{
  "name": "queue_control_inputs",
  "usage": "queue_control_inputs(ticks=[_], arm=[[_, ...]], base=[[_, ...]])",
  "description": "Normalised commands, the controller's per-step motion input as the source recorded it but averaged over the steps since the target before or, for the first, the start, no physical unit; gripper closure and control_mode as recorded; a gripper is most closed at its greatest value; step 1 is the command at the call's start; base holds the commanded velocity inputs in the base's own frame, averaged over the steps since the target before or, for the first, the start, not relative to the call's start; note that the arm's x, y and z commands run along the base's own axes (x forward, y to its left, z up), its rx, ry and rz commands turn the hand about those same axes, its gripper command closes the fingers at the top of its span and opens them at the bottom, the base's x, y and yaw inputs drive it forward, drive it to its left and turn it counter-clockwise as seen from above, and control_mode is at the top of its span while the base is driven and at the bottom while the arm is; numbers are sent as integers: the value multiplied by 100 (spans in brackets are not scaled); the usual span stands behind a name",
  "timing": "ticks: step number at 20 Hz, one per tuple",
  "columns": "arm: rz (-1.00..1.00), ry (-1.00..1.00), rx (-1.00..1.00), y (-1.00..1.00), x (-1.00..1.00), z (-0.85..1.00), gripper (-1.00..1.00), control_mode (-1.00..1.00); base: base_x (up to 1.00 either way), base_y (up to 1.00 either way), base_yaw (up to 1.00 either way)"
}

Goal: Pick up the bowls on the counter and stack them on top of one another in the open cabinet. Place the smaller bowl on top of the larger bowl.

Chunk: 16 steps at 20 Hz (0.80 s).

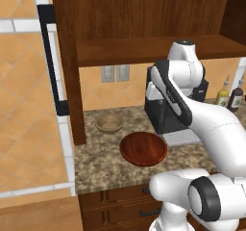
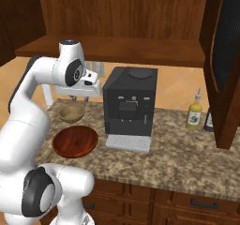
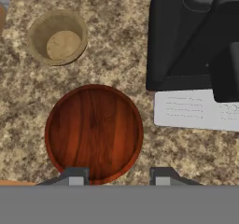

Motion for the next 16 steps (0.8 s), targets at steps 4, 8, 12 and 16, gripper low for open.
queue_control_inputs(ticks=[4,8,12,16], arm=[[3,0,-4,26,-6,-9,-100,-100],[7,0,-17,100,0,-47,-100,-100],[14,-7,-6,100,-1,-43,-100,-100],[19,-12,-1,90,2,-29,-100,-100]], base=[[0,0,0],[0,0,0],[0,0,0],[0,0,0]])
